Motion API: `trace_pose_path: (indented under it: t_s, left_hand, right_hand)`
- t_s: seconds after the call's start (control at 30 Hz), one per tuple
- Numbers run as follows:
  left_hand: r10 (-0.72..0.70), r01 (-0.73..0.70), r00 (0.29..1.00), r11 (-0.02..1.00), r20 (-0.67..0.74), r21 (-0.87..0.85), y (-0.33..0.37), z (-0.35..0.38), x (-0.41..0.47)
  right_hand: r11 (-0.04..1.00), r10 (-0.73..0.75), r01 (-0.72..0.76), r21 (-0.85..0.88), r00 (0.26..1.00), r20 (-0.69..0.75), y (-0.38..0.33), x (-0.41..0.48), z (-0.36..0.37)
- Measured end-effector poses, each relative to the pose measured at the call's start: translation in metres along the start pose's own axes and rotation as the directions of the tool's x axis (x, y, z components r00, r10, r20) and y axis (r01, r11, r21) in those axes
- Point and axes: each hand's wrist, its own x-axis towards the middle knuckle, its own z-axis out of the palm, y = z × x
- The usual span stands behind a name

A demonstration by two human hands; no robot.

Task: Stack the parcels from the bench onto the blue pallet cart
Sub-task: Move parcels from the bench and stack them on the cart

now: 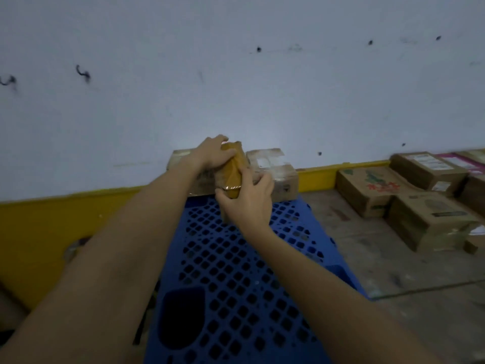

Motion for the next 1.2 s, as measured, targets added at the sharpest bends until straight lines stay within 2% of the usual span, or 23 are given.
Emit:
trace_pose_path:
  t_s: [0.1, 0.2, 0.4, 0.53, 0.63, 0.9, 1.2]
  left_hand:
    - [-0.044, 0.044, 0.999, 0.999, -0.007, 0.004, -0.048, 0.001, -0.012]
    - [-0.100, 0.102, 0.994, 0.993, 0.040, -0.065, -0.090, 0.012, -0.018]
    - [-0.194, 0.204, 0.977, 0.972, 0.085, -0.120, -0.134, 0.048, -0.021]
    - [-0.286, 0.264, 0.957, 0.928, -0.045, -0.263, -0.143, 0.062, -0.011]
    - [-0.291, 0.256, 0.953, 0.925, -0.091, -0.280, -0.147, 0.064, 0.000]
    - [-0.287, 0.254, 0.956, 0.912, -0.060, -0.323, -0.161, 0.064, 0.022]
    - [-0.259, 0.235, 0.965, 0.916, -0.033, -0.325, -0.165, 0.061, 0.030]
  right_hand:
    - [1.000, -0.003, 0.001, 0.028, 0.998, 0.060, -0.024, -0.012, 0.032]
    - [0.999, 0.024, -0.029, 0.027, 0.986, 0.168, -0.033, -0.024, 0.065]
    - [0.996, 0.083, -0.087, 0.002, 0.952, 0.296, -0.035, -0.024, 0.112]
    - [0.998, 0.070, -0.068, -0.016, 0.948, 0.312, -0.034, -0.006, 0.134]
    - [0.997, 0.075, -0.070, -0.028, 0.946, 0.314, -0.033, 0.002, 0.144]
    - [0.990, 0.140, -0.128, -0.059, 0.931, 0.338, -0.037, 0.018, 0.157]
    - [0.987, 0.161, -0.146, -0.073, 0.942, 0.294, -0.039, 0.023, 0.168]
